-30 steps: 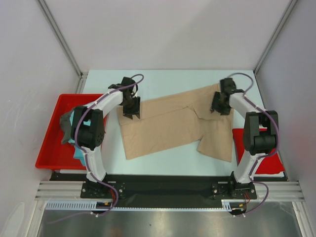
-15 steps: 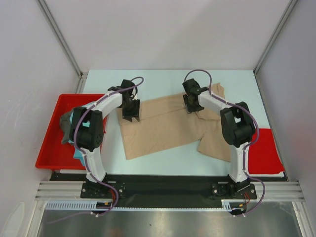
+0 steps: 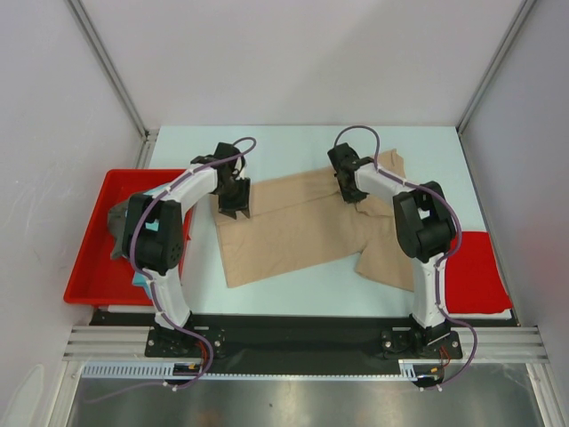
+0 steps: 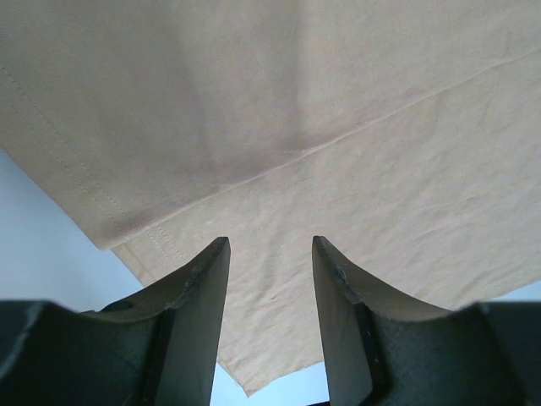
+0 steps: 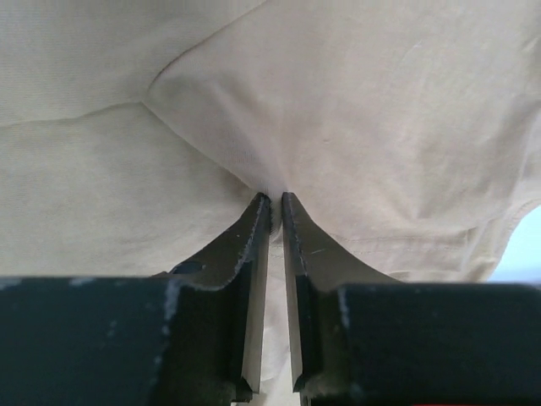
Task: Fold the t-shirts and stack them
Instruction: Fold the tshirt
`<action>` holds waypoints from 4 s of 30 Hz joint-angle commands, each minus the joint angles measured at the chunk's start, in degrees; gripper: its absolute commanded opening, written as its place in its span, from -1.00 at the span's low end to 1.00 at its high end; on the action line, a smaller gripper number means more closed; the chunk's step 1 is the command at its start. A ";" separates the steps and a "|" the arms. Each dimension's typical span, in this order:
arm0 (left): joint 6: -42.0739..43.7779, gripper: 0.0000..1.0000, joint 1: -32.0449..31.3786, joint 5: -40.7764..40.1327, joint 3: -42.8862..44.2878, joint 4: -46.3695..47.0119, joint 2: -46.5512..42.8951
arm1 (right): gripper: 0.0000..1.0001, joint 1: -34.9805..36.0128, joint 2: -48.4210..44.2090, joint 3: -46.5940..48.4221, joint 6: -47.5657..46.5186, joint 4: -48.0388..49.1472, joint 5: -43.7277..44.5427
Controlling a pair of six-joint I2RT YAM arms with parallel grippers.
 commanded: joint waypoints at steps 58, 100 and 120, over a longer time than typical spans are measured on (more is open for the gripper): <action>1.08 0.01 0.65 2.44 -1.69 1.93 -3.81 | -0.40 -5.15 -3.31 -4.70 4.60 -0.44 -11.98; -1.56 0.01 0.39 1.48 -3.45 2.54 -5.30 | -1.00 -6.39 -7.08 -3.73 5.92 -5.35 -24.62; -1.65 0.15 0.57 -0.81 7.88 2.28 -0.21 | 0.52 -25.27 -10.71 -3.84 19.12 17.49 -27.27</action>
